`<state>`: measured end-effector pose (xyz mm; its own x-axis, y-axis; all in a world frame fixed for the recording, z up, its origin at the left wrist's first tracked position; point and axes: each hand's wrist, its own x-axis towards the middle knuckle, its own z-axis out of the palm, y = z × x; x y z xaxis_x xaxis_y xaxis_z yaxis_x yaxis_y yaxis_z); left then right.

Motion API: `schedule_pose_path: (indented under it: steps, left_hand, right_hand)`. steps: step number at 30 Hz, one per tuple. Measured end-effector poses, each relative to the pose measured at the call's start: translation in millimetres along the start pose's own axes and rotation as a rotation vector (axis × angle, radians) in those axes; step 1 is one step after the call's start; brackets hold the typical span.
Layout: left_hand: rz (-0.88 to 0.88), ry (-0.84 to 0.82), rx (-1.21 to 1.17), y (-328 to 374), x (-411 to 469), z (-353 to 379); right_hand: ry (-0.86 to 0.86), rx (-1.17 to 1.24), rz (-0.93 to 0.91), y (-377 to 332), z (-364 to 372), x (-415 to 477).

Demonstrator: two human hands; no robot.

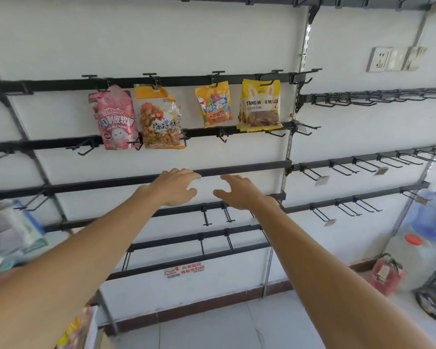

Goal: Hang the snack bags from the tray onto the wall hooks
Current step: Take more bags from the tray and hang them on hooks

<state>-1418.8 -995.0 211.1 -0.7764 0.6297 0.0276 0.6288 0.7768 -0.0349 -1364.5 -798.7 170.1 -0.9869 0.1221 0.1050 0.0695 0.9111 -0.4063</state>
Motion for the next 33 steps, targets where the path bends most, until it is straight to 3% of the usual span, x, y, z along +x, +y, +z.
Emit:
schedule_pose_path:
  steps: [13,24,33]
  left_hand:
    - [-0.114,-0.060,-0.056,-110,-108,52]
    - [-0.223,-0.237,-0.136,-236,-230,136]
    - [-0.339,-0.338,-0.176,-330,-279,212]
  right_hand:
    - [-0.121,0.028,-0.052,-122,79,-33]
    - [-0.339,0.081,-0.080,-247,230,-62]
    - [-0.536,0.157,-0.128,-308,349,-32]
